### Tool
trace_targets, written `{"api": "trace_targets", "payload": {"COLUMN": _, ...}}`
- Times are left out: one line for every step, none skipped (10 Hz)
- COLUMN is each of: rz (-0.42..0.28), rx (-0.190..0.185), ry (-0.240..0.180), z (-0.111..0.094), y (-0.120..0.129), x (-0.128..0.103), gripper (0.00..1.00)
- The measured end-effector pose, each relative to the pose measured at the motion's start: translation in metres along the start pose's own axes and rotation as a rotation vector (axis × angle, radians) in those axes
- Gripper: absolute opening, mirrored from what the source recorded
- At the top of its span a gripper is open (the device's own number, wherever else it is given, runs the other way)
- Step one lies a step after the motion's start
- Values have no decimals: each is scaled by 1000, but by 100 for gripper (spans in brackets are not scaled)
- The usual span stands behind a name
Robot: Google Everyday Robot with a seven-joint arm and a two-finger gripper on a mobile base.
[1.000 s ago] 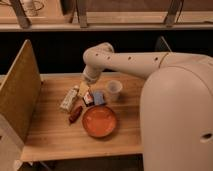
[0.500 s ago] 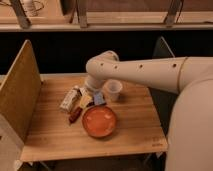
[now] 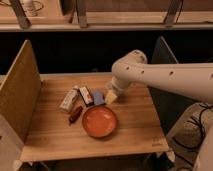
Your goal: Move the arm in a circular motion
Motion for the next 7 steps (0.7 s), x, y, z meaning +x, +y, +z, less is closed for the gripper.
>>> {"api": "trace_targets", "payload": {"rz": 38, "rx": 20, "ry": 22, "z": 10, "y": -24, "x": -3, "gripper": 80}}
{"api": "trace_targets", "payload": {"rz": 36, "rx": 25, "ry": 29, "z": 21, "y": -34, "x": -24, "gripper": 80}}
{"api": "trace_targets", "payload": {"rz": 9, "rx": 18, "ry": 27, "z": 31, "y": -33, "x": -52, "gripper": 80}}
{"api": "trace_targets", "payload": {"rz": -29, "rx": 12, "ry": 22, "z": 37, "y": -27, "x": -80, "gripper": 80}}
{"api": "trace_targets", "payload": {"rz": -91, "rx": -9, "ry": 9, "z": 44, "y": -10, "x": -115, "gripper": 80}}
{"api": "trace_targets", "payload": {"rz": -158, "rx": -46, "ry": -4, "z": 48, "y": 16, "x": -143, "gripper": 80}}
{"api": "trace_targets", "payload": {"rz": -207, "rx": -78, "ry": -16, "z": 48, "y": 37, "x": -157, "gripper": 80}}
